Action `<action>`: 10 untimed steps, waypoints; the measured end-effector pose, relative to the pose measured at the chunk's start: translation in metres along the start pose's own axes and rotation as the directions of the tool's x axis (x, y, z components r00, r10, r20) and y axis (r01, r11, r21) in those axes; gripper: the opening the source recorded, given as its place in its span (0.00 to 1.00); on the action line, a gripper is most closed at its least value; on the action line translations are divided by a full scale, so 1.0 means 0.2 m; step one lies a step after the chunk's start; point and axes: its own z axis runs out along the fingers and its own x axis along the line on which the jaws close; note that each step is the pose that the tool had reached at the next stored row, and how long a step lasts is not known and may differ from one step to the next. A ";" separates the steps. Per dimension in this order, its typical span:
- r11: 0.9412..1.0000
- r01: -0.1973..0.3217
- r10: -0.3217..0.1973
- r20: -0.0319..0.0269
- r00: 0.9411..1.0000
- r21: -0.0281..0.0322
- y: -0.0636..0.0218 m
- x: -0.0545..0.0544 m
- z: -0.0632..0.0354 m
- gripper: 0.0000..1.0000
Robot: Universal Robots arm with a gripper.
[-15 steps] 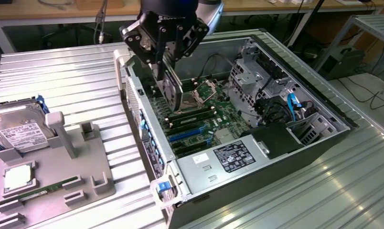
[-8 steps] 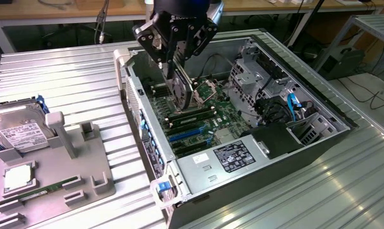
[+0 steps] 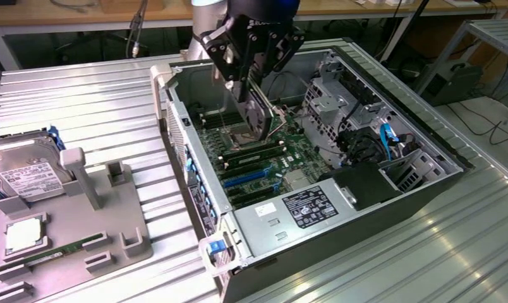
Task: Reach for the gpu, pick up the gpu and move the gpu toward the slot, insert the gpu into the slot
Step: 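Pick up the gpu and move the gpu toward the slot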
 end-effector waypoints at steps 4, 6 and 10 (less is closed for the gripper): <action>1.000 0.000 0.000 0.000 1.000 0.000 -0.003 -0.06 0.003 0.27; 1.000 0.000 0.000 0.000 1.000 0.000 -0.004 -0.08 0.004 0.27; 1.000 0.000 0.000 0.000 1.000 0.000 -0.007 -0.13 0.007 0.27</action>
